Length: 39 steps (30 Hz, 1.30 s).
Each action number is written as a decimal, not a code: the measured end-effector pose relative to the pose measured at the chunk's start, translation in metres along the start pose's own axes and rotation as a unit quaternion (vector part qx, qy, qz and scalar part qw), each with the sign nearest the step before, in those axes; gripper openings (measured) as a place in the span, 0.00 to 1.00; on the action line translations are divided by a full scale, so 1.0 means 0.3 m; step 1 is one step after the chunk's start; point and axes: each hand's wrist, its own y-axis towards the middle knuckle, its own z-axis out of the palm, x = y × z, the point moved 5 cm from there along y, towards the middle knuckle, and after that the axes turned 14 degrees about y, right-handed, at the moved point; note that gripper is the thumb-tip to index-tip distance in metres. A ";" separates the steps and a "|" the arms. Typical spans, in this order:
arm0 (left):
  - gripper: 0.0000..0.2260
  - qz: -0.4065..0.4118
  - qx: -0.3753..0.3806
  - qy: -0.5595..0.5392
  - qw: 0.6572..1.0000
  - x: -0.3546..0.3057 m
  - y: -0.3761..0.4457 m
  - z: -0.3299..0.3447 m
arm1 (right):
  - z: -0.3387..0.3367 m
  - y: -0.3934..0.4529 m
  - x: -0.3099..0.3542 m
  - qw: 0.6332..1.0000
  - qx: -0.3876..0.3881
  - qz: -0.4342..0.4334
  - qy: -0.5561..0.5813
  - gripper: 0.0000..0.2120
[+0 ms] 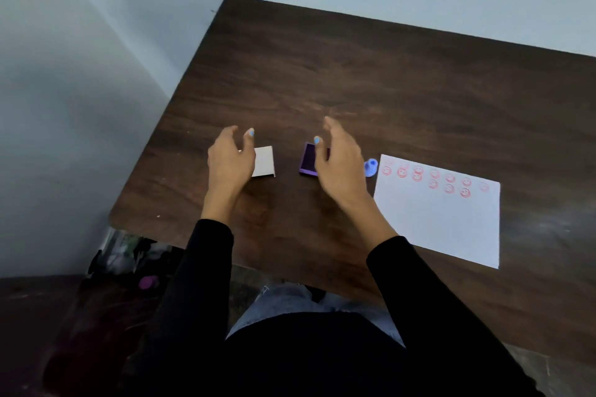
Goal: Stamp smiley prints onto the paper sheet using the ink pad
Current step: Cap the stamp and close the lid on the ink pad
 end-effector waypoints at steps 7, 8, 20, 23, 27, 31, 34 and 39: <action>0.18 -0.060 0.021 0.053 0.997 0.102 -0.081 0.027 | 0.289 -0.117 0.050 0.963 0.185 -0.060 -0.186 0.28; 0.17 -0.065 0.024 0.051 0.996 0.108 -0.092 0.035 | 0.308 -0.130 0.047 0.958 0.200 -0.057 -0.199 0.29; 0.22 -0.007 -0.014 -0.048 0.999 -0.004 -0.127 0.066 | 0.173 -0.122 0.041 1.000 0.000 0.006 -0.011 0.24; 0.21 0.038 0.011 -0.054 0.998 -0.073 -0.143 0.131 | 0.088 -0.118 -0.014 0.996 -0.063 0.048 0.030 0.23; 0.21 0.067 0.031 -0.060 0.996 -0.114 -0.159 0.208 | 0.012 -0.136 -0.087 0.992 -0.099 0.073 0.036 0.21; 0.19 0.077 0.026 -0.069 0.994 -0.127 -0.172 0.247 | -0.018 -0.154 -0.135 0.989 -0.102 0.101 0.021 0.20; 0.16 0.089 0.012 -0.085 0.992 -0.131 -0.180 0.256 | -0.024 -0.160 -0.147 0.990 -0.093 0.108 0.010 0.21; 0.18 0.091 0.007 -0.096 0.991 -0.125 -0.172 0.257 | -0.017 -0.163 -0.158 0.990 -0.076 0.118 0.005 0.21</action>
